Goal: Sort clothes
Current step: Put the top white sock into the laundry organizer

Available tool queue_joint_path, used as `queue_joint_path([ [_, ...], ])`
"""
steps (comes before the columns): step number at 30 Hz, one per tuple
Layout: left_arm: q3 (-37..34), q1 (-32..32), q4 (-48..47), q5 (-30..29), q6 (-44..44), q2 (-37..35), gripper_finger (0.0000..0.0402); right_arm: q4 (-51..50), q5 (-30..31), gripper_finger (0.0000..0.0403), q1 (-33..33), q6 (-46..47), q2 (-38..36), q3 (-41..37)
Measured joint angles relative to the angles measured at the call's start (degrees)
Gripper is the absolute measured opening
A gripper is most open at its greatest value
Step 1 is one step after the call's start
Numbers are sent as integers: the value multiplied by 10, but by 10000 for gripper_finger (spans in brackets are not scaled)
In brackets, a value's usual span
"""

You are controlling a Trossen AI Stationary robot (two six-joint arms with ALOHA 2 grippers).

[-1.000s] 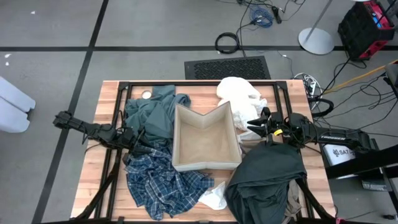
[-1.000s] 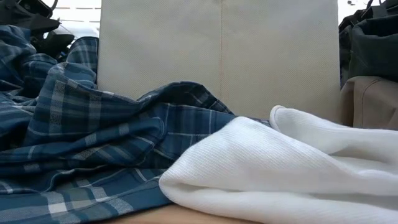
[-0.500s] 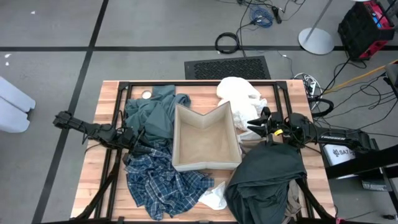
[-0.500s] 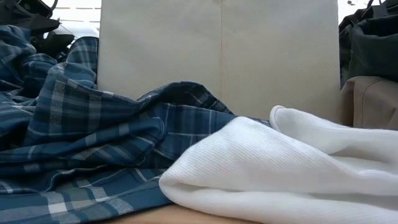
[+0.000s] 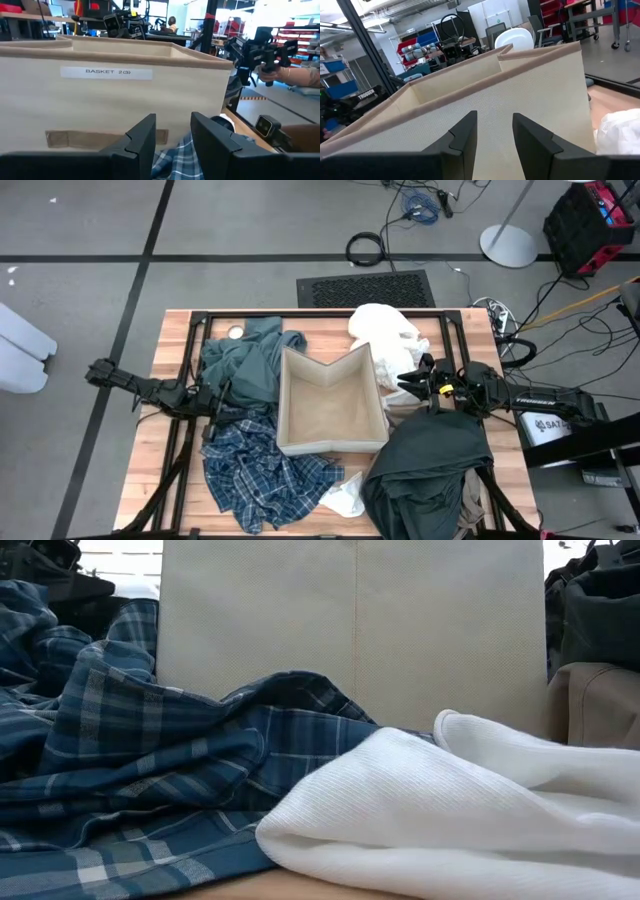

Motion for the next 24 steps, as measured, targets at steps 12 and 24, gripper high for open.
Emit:
queue_joint_path([
  [12, 0, 0, 124, -107, -19, 1, 132, 6, 2, 112, 0, -62, 0, 0],
  [24, 62, 0, 243, -222, 59, 1, 132, 51, 107, 112, 0, -95, 11, 75],
])
